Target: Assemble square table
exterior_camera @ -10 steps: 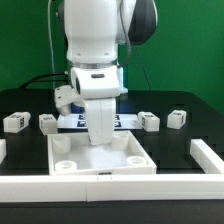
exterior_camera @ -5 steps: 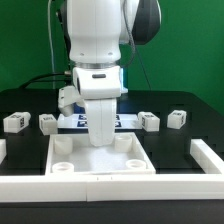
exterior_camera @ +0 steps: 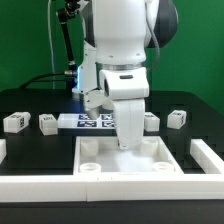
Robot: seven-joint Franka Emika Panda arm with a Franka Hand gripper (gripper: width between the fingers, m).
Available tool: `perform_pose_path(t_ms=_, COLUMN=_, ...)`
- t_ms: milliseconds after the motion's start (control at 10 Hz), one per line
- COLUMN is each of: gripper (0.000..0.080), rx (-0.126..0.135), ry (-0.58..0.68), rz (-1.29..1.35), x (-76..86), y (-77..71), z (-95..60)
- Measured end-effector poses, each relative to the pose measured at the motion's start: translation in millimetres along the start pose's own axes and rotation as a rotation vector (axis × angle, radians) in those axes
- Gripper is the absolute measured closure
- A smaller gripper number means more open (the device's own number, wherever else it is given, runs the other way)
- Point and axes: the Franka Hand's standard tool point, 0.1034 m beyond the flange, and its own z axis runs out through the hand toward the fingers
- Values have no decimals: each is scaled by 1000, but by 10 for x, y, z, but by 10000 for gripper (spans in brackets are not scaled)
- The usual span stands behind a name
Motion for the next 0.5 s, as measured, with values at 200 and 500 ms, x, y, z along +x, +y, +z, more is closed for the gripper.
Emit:
perform_pose_path(t_ms=200, gripper=734, rx=38, ry=2, rz=21, x=172, y=8, z=10)
perform_pose_path(t_ms=500, gripper=732, rx=40, ry=5, rz=25, x=239, y=6, z=8)
